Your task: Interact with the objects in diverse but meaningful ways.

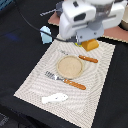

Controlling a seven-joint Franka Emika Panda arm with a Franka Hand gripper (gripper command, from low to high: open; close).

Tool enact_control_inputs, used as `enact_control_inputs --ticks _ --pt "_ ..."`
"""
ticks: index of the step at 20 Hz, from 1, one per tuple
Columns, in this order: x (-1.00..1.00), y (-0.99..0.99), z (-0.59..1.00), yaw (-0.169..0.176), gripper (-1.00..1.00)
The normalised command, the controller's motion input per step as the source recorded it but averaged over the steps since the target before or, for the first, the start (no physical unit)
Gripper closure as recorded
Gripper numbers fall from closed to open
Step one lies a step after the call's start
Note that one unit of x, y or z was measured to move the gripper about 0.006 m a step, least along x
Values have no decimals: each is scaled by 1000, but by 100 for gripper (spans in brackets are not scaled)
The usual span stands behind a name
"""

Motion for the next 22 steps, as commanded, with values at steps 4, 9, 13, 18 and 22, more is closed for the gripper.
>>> enact_control_inputs --ticks 4,9,13,18,22 --pt "-729 -46 0 -2 100" --pt "-717 -135 -22 -15 100" --pt "-789 -231 -146 -28 100" --pt "-861 -207 -271 -26 100" --pt "-869 -290 -457 -18 100"
